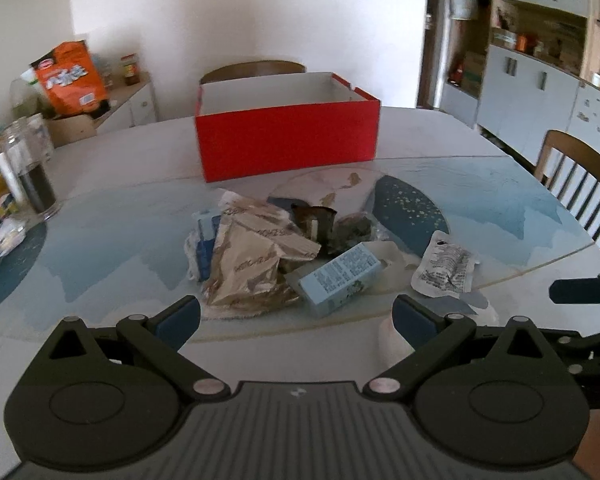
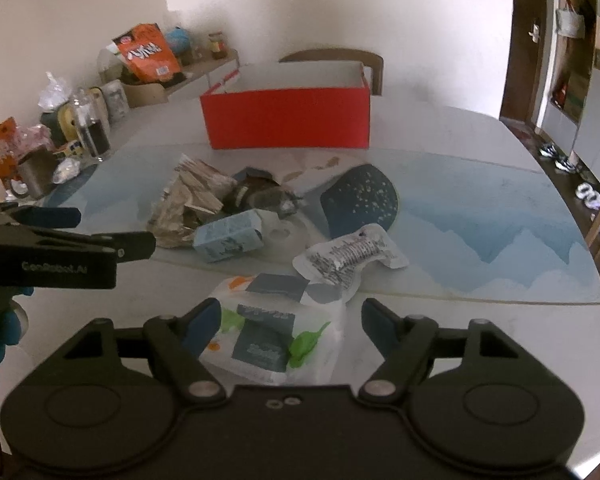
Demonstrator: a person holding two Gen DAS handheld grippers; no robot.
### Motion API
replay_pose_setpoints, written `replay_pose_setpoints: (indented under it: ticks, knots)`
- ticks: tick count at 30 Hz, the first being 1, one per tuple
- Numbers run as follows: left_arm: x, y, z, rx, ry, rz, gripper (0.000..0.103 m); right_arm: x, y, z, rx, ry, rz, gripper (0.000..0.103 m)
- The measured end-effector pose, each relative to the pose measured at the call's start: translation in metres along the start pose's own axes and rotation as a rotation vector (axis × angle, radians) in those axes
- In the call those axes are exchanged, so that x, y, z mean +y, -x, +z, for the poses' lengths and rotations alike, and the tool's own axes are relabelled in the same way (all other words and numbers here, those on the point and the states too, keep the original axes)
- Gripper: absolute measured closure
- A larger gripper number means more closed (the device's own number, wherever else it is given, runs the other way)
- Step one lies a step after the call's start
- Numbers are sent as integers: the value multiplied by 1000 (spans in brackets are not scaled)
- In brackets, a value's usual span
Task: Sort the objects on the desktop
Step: 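Move the right tool toward the white plastic bag with green print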
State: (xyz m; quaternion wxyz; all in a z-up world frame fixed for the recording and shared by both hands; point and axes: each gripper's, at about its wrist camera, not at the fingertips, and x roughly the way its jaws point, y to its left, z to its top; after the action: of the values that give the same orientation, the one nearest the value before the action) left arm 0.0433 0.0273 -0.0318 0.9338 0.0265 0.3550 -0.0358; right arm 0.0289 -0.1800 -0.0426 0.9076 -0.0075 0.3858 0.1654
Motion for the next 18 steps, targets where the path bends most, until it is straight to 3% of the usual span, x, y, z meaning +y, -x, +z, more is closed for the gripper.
replay_pose_setpoints:
  ticks: [10, 18]
  knots:
    - [2, -44, 3, 0, -93, -99, 1, 2, -31, 0, 65, -42, -50, 29]
    - [-10, -73, 4, -7, -196, -167, 12, -1, -50, -8, 123, -77, -60, 31]
